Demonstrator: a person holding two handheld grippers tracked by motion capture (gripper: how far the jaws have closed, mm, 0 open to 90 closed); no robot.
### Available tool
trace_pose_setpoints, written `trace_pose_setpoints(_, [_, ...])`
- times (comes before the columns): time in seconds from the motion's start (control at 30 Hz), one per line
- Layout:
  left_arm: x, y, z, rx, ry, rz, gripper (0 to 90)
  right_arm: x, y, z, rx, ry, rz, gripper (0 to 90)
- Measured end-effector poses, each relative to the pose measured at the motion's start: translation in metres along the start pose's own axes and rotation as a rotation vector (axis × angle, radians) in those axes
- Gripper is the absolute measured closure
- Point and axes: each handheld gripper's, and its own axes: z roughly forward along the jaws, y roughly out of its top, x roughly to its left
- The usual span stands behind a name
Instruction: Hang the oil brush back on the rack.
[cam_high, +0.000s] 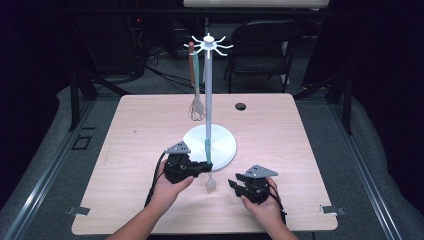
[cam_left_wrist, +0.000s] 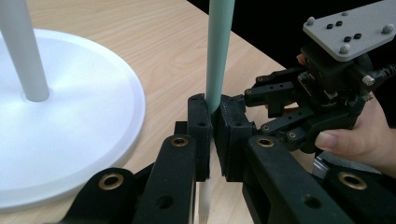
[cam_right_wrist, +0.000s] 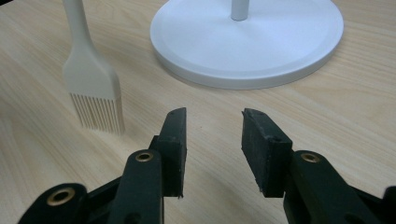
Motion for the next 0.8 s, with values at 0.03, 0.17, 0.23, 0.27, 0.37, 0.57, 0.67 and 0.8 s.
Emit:
trace_pose_setpoints(0.03, [0.0, 0.004, -0.001, -0.002, 0.0, 0.003, 85.1, 0.0, 0.0, 0.0, -0.004, -0.002, 0.001, 60.5])
trace_pose_setpoints(0.17, [0.0, 0.023, -0.01, -0.005, 0.014, 0.035, 85.1, -0.001, 0.0, 0.0, -0.003, -0.006, 0.004, 60.3])
trace_pose_setpoints(0.23, [0.001, 0.034, -0.015, -0.01, 0.025, 0.048, 85.1, -0.001, 0.0, 0.0, -0.002, -0.007, 0.005, 60.3])
trace_pose_setpoints(0.27, [0.001, 0.04, -0.017, -0.009, 0.03, 0.056, 85.1, -0.001, 0.0, 0.0, -0.006, -0.004, 0.008, 60.2])
trace_pose_setpoints(0.37, [0.001, 0.06, -0.026, -0.024, 0.029, 0.068, 85.1, -0.001, 0.0, 0.0, -0.004, -0.003, 0.004, 60.2])
trace_pose_setpoints(0.57, [-0.003, 0.101, -0.042, -0.034, 0.044, 0.115, 85.1, -0.002, 0.0, -0.001, -0.001, -0.005, 0.005, 59.6])
trace_pose_setpoints(0.67, [-0.006, 0.116, -0.047, -0.044, 0.05, 0.133, 85.1, -0.003, 0.0, -0.002, -0.004, -0.006, 0.015, 59.4])
trace_pose_setpoints(0.8, [-0.009, 0.136, -0.054, -0.066, 0.04, 0.145, 85.1, -0.005, 0.0, -0.002, -0.001, 0.001, 0.026, 59.3])
